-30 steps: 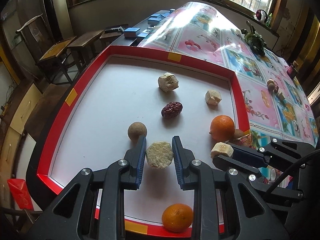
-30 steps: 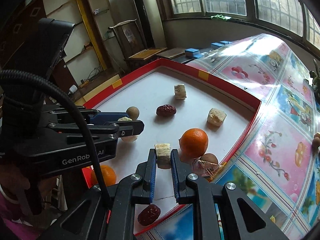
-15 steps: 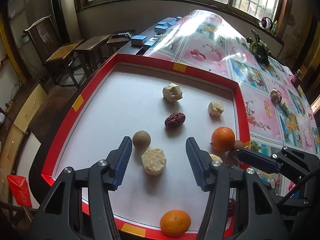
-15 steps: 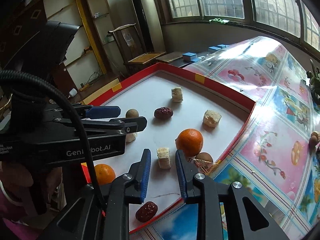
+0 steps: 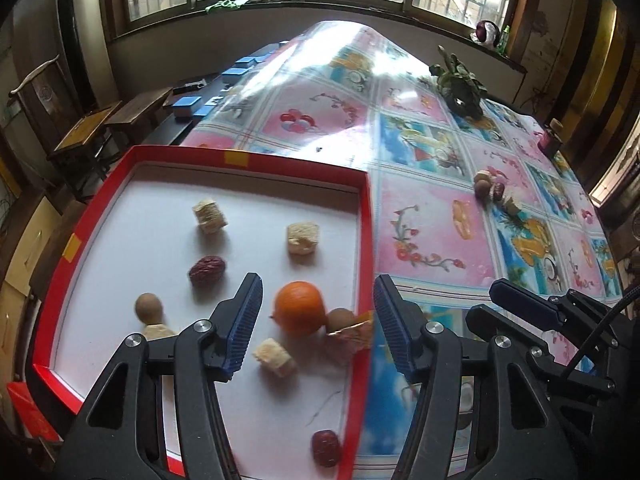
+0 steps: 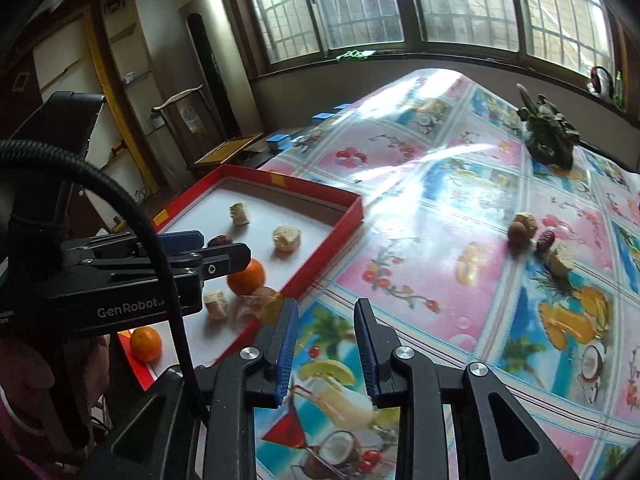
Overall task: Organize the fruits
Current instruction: 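Move both grippers back over the table toward the remaining fruits and cakes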
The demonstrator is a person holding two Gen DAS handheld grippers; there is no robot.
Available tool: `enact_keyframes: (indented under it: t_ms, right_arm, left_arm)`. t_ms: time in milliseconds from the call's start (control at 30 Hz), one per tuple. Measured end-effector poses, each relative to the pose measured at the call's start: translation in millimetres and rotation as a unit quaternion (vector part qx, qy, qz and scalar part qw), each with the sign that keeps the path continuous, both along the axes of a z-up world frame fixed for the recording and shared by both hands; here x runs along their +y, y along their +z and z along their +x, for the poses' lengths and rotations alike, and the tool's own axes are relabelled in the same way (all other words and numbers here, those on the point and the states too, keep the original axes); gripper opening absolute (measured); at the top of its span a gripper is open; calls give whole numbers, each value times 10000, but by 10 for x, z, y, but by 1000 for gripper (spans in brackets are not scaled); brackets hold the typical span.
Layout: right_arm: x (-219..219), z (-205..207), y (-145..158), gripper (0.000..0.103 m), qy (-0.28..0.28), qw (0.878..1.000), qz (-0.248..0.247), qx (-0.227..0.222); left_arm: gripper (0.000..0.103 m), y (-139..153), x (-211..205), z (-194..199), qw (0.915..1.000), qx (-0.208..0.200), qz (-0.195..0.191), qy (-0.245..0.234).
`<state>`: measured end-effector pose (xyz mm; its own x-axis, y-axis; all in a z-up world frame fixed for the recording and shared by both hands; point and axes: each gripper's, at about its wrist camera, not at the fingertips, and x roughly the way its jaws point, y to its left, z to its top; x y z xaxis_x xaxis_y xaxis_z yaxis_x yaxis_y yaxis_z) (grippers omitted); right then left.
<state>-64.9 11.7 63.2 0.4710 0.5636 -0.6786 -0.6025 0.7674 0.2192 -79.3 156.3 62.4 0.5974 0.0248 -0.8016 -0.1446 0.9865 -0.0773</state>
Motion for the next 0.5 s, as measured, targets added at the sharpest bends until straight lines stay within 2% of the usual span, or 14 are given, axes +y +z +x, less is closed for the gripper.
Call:
enact_keyframes:
  t_ms: [267,500]
  right_arm:
    - [-659,108,-26,32,-755,9971,78,43]
    - [-1186,230,-79,38,-1320,9912,-23,80]
  left_arm:
    - [58,-48,-615,281,9987,85,-43,-506]
    - [58,-125,-936,510,9966,232,-129,-780]
